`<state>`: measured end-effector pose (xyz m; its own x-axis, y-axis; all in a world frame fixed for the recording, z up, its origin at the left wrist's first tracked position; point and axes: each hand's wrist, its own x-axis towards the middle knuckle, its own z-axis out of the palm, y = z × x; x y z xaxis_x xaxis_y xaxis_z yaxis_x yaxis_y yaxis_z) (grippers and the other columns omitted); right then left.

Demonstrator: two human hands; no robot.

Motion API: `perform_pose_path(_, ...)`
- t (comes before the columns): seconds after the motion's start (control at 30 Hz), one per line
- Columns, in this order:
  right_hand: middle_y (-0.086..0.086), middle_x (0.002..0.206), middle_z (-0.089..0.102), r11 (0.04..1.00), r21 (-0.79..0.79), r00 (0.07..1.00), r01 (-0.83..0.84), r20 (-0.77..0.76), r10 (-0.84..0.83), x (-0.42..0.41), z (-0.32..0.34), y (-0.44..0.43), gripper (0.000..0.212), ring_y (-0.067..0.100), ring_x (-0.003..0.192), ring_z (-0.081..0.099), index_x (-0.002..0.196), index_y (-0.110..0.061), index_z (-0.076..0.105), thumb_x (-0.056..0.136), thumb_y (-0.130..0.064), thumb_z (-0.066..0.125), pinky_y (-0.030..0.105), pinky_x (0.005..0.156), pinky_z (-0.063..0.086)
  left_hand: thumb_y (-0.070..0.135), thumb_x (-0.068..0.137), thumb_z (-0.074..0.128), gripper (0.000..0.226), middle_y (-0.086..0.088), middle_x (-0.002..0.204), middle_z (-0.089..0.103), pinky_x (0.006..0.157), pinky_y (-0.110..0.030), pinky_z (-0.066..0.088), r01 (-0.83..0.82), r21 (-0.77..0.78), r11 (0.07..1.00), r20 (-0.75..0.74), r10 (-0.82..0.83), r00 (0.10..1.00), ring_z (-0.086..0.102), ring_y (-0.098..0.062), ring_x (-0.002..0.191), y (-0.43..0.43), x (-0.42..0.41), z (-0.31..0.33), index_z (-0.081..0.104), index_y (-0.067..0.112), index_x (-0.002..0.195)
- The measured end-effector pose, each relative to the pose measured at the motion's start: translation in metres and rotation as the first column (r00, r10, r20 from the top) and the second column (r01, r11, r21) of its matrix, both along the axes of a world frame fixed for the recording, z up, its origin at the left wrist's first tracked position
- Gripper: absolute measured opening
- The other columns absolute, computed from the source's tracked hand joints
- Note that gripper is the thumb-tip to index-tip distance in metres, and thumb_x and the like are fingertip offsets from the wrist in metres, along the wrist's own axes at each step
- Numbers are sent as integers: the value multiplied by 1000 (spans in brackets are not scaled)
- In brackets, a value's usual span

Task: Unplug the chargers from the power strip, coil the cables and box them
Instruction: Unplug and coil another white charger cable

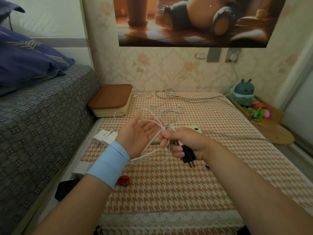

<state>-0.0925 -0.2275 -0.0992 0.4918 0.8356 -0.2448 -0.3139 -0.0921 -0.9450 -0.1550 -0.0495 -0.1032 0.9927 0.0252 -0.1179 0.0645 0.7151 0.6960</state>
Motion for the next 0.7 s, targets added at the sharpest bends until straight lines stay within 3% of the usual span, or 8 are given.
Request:
perform_pose_path(0.07,4,69,67,991,74,990,108,-101,-100,0,2,2,24,6,37,38,94,-2,65,104,-18,49,18,36,34,37,93,55,39,-15,98,62,100,-41,46,62,286,956,69,-85,994,61,-26,97,-11,-1,1,58,2,109)
perform_pose_path(0.13,1,53,55,978,92,971,186,-168,-168,0,2,4,29,6,34,35,84,-3,63,103,-21,50,17,35,32,21,95,58,17,-10,84,62,91,-36,48,-32,494,869,204,-80,976,61,-19,83,-21,-1,-1,59,3,96)
perform_pose_path(0.23,2,59,52,959,112,944,261,-238,-229,3,0,7,26,6,35,35,87,-3,60,104,-20,50,18,34,32,12,93,63,16,2,98,69,87,-20,51,-263,768,584,281,61,958,66,-8,97,-23,1,-7,64,10,109)
perform_pose_path(0.3,2,67,54,944,99,922,314,-268,-279,4,-2,9,21,6,36,34,96,-4,60,106,-17,47,18,34,32,16,89,69,31,5,108,69,90,-20,51,-332,847,416,293,155,943,65,-7,105,-16,3,-11,64,15,119)
perform_pose_path(0.4,1,66,53,910,58,866,410,-339,-368,5,-3,12,21,7,37,34,101,-4,60,108,-16,44,18,34,32,20,84,74,22,11,105,70,89,-23,53,-392,907,153,363,188,913,64,0,98,-7,0,-14,74,24,106)
perform_pose_path(0.5,1,67,46,876,57,808,478,-420,-413,7,-5,14,23,6,37,33,92,-5,57,107,-17,45,18,33,33,24,88,69,18,12,100,69,82,-23,53,-414,909,38,414,27,910,62,0,92,-11,-5,-12,74,26,105)
perform_pose_path(0.6,1,66,42,818,65,732,572,-491,-473,10,-7,12,29,6,36,34,83,-3,58,106,-18,49,18,33,36,39,87,68,35,10,113,56,80,-22,49,-290,956,-51,285,-75,955,56,-3,92,-20,-5,-14,57,33,120)
perform_pose_path(0.7,2,70,45,778,95,674,621,-571,-469,10,-6,10,29,7,35,38,88,-1,60,107,-19,48,17,33,38,48,80,72,50,11,116,52,77,-28,51,-221,966,-134,212,-79,974,56,-8,88,-26,-3,-16,47,34,121)
